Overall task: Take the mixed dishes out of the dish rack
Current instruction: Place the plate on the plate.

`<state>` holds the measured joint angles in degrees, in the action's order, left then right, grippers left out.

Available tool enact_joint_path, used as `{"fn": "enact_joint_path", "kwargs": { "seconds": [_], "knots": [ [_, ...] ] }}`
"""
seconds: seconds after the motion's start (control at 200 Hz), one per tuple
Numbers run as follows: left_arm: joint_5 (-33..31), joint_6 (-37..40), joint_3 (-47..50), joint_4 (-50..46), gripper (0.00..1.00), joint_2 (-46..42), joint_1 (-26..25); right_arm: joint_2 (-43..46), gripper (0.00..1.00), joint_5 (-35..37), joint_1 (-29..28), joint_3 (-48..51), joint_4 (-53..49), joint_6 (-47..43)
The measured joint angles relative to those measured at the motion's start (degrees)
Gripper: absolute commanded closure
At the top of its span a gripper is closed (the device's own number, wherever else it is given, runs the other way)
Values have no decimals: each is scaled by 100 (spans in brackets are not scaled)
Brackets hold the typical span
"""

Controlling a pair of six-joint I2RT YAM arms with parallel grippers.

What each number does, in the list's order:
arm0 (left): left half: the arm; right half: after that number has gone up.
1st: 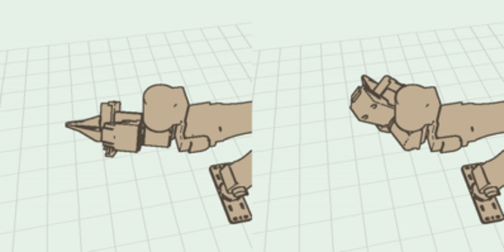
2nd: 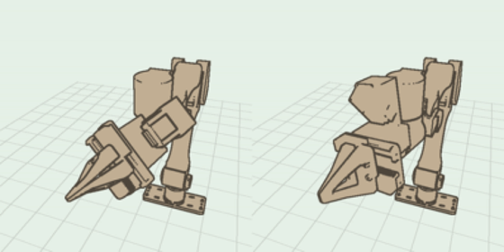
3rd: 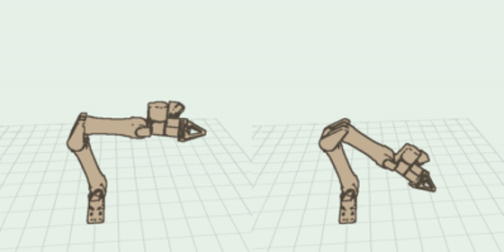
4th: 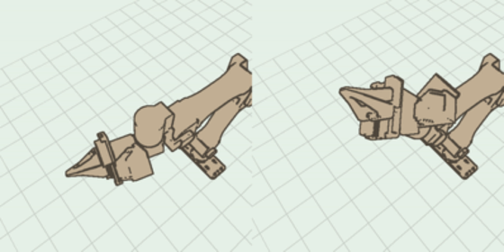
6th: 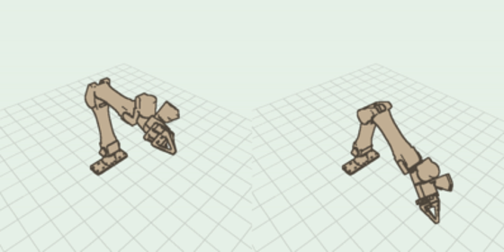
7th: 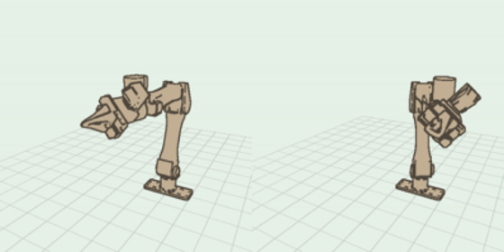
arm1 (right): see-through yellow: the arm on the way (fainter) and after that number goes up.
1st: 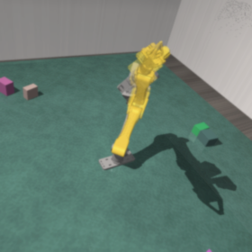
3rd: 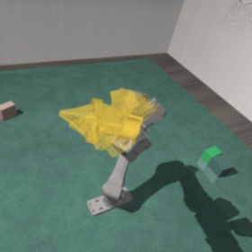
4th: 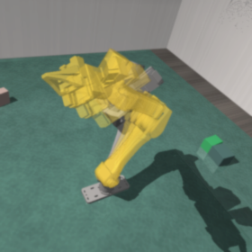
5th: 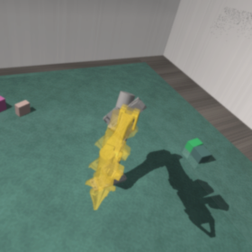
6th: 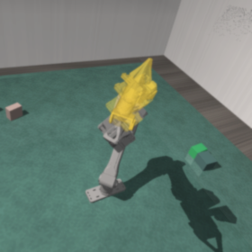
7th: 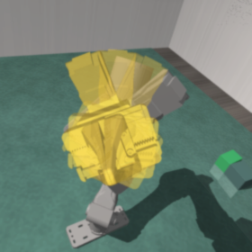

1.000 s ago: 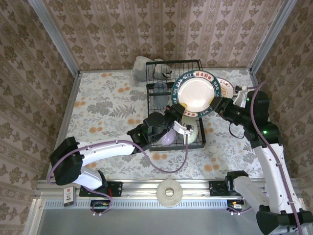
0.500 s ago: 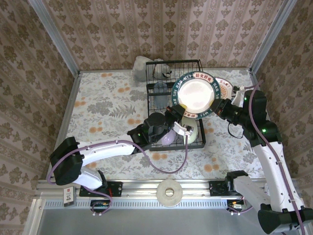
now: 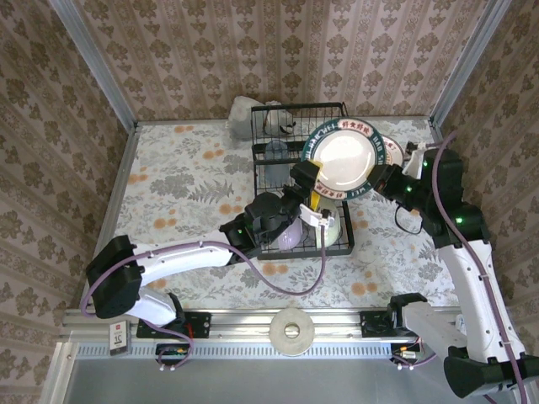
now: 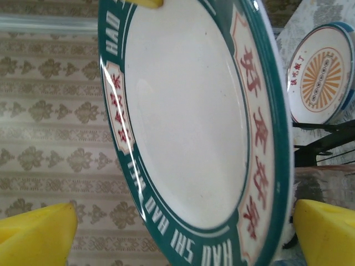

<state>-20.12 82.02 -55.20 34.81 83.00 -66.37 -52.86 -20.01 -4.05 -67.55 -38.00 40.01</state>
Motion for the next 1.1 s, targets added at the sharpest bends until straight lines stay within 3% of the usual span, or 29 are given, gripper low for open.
{"fn": "enact_joint_path", "kwargs": {
  "seconds": [0.21,0.38,0.585,0.765,0.94,1.1],
  "knots": [
    [-138,-1567,-540,-824,0,-304,-72,-251,100,120,511,-289,247,175],
    [232,-3300,-990,-1963,0,-962,199,-531,100,101,1226,-304,761,542],
    [1279,-5639,-1279,-3101,0,-1574,1440,-898,100,101,1991,-190,1467,957],
    [2531,-7208,-1178,-3628,0,-1897,2396,-1408,100,120,2400,48,2151,1126],
    [3648,-8603,-625,-3565,0,-2026,2931,-2048,100,118,2406,437,2682,1123],
    [4280,-9545,76,-3451,0,-2013,3047,-2763,100,15,2406,595,3104,1128]
  ]
}}
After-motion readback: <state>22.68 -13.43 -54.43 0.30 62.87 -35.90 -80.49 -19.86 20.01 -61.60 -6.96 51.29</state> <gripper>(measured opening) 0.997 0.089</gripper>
